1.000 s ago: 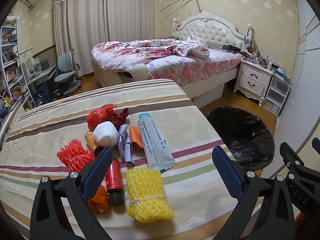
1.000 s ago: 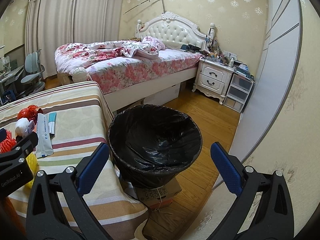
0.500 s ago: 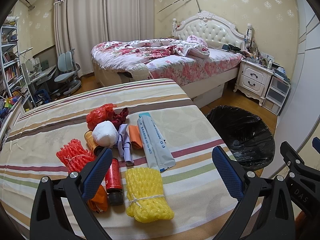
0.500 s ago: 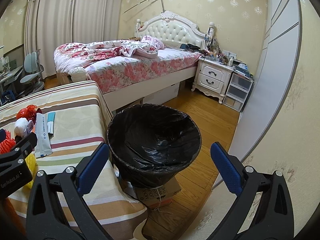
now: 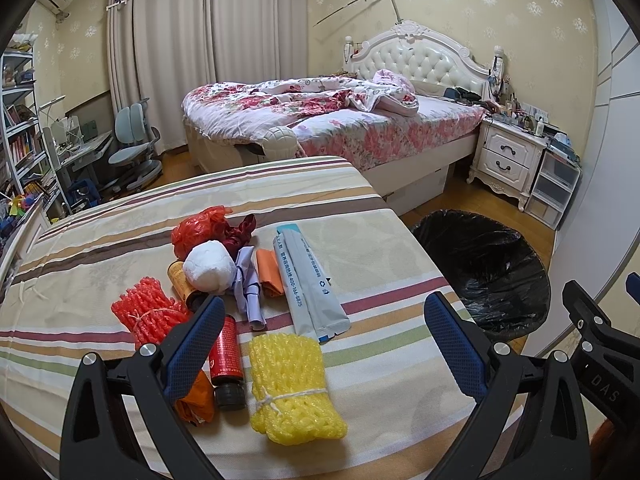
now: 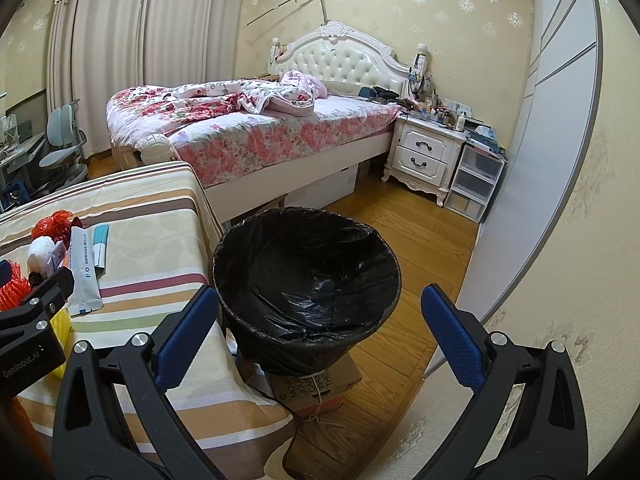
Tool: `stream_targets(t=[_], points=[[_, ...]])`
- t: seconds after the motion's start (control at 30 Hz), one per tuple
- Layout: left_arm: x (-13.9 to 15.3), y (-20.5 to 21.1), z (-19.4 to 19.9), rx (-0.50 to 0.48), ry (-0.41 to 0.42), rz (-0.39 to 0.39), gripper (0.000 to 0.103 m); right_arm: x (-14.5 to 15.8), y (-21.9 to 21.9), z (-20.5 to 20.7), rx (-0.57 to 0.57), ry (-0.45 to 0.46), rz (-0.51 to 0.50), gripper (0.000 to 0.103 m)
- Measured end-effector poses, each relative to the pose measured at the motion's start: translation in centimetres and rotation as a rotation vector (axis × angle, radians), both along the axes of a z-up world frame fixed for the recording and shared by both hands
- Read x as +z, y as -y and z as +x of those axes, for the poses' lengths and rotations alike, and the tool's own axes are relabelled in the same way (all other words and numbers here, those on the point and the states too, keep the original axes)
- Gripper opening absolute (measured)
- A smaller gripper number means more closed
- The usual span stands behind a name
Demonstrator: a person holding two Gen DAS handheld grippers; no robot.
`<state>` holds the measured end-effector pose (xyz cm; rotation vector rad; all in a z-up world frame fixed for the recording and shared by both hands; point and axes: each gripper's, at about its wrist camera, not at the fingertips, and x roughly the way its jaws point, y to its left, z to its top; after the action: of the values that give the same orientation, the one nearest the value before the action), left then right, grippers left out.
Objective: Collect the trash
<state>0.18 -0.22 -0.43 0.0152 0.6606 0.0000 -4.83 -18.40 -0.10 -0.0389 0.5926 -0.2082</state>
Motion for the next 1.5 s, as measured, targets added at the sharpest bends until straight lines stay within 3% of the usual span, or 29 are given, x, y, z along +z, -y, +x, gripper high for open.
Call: stream_targets(t=[0.6, 0.87, 1.13, 1.23, 1.5], points=[[-1.6, -0.1, 0.0, -0.021, -0.039, -0.012, 0.097, -0.1, -0.1, 0.1, 0.008, -0.002, 0.01, 0.099], [-0.7, -1.3, -0.6, -0.025, -0.051, 0.003, 0.096, -0.3, -1.1, 0.4, 0.036, -0.018, 0.03, 0.099], [-1.0, -4.6, -2.2, 0.005, -0.066, 0.035, 0.096, -0.8, -3.4, -0.1, 0.107, -0.038, 0.064, 0.097], [-1.4, -6.6, -2.8, 0.037, -0.086, 0.028, 0.096, -1.1, -4.6, -0.3, 0.139, -0.058, 0.074, 0.084], [-2.2, -11.0, -4.1, 0.116, -0.12, 0.008, 0.092, -1.3, -6.8, -0.7, 0.204, -0.094, 0.075, 0.083]])
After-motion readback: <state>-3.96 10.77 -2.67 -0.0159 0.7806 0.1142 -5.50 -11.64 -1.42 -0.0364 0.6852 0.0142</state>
